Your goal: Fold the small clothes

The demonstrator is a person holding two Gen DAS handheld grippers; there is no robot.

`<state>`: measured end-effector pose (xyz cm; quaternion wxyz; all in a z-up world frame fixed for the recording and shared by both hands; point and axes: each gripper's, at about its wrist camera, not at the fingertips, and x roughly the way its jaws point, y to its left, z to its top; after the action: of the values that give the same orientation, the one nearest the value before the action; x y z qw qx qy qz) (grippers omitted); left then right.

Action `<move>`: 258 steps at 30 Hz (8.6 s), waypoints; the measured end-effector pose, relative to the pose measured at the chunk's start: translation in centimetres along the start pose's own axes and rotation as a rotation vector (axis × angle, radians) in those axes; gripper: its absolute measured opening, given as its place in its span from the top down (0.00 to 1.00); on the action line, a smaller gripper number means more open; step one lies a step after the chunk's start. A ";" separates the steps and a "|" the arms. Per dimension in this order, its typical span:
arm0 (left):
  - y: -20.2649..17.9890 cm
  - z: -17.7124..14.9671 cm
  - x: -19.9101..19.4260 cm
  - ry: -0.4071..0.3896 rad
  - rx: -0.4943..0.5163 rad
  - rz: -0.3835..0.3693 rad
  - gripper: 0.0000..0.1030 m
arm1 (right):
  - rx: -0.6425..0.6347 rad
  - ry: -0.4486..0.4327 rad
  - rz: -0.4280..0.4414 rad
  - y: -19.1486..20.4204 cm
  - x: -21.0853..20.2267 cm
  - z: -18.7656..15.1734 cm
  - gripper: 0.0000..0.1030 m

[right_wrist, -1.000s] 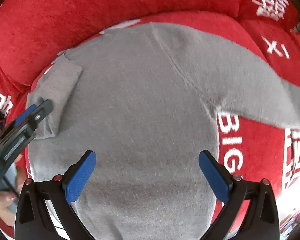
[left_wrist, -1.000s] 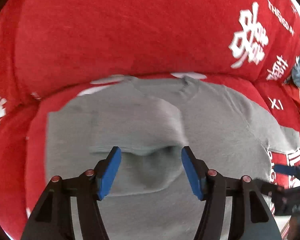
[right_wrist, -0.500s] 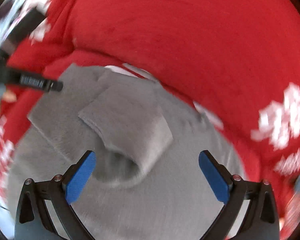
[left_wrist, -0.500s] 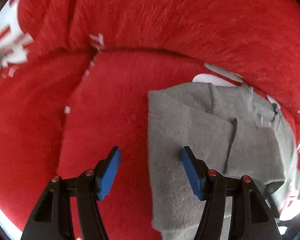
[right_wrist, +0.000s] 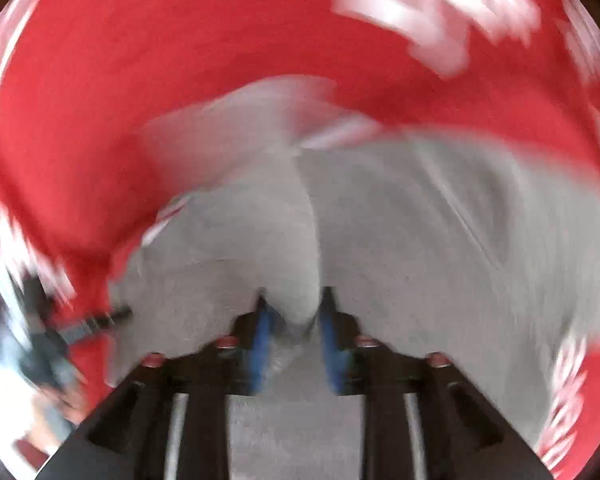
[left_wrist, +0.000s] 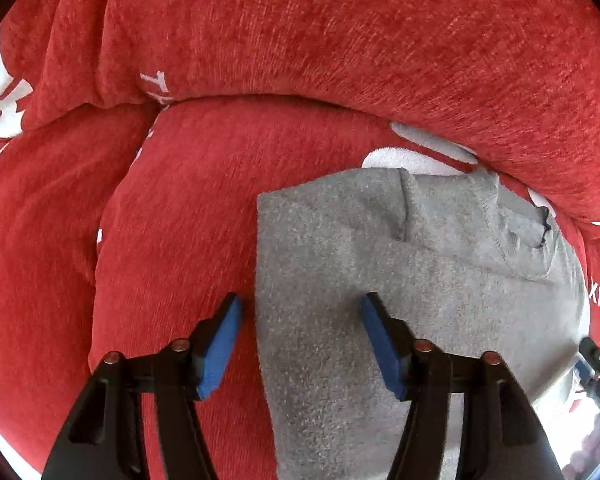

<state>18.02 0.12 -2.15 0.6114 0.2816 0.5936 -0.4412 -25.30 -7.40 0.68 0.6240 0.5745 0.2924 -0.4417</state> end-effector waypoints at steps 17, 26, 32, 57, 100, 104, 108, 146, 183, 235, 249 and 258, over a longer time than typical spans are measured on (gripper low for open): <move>2.6 0.5 -2.9 -0.123 -0.076 -0.017 0.91 | -0.024 -0.074 0.048 0.1 -1.7 2.8 0.93; 3.3 -0.7 -3.4 -0.107 -0.089 0.162 0.90 | 0.076 -0.032 -0.038 -5.1 0.4 1.5 0.92; 3.3 -4.1 -6.4 -0.088 -0.024 0.088 0.90 | 0.109 0.013 0.043 -5.0 0.2 2.0 0.61; -5.0 -9.4 -5.1 0.013 0.190 0.140 0.90 | 0.037 0.063 -0.215 -7.4 -4.2 -0.6 0.70; -32.3 -13.7 -0.6 0.097 0.518 0.116 0.02 | 0.497 -0.089 -0.036 -28.6 -14.7 -2.2 0.45; -33.5 -13.2 0.4 0.140 0.515 0.067 0.02 | 0.565 -0.163 -0.053 -31.5 -15.8 -1.4 0.45; -34.9 -13.1 0.6 0.126 0.511 0.042 0.02 | 0.660 -0.218 -0.035 -34.5 -16.2 -1.2 0.45; -24.5 -7.6 -3.3 -0.048 0.264 0.037 0.02 | 0.317 -0.294 0.485 -18.6 -14.5 10.1 0.94; -2.0 -8.1 -7.9 -0.137 -0.059 -0.063 0.02 | -0.508 0.182 0.165 16.4 7.4 -2.7 0.91; -6.7 -6.4 -4.6 -0.082 -0.034 0.119 0.32 | -0.013 0.153 0.046 -11.3 -4.8 0.8 0.72; -13.4 -5.1 -2.5 -0.067 0.089 0.062 0.31 | 0.141 0.151 0.219 -13.4 -0.2 7.7 0.70; -12.4 -6.2 -0.4 -0.050 0.092 0.134 0.26 | -0.277 0.132 -0.084 -8.9 -0.9 7.5 0.93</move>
<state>4.29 -0.04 -0.40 0.6404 0.3374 0.5372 -0.4330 -34.69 -14.03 -1.32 0.6576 0.4981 0.4146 -0.3841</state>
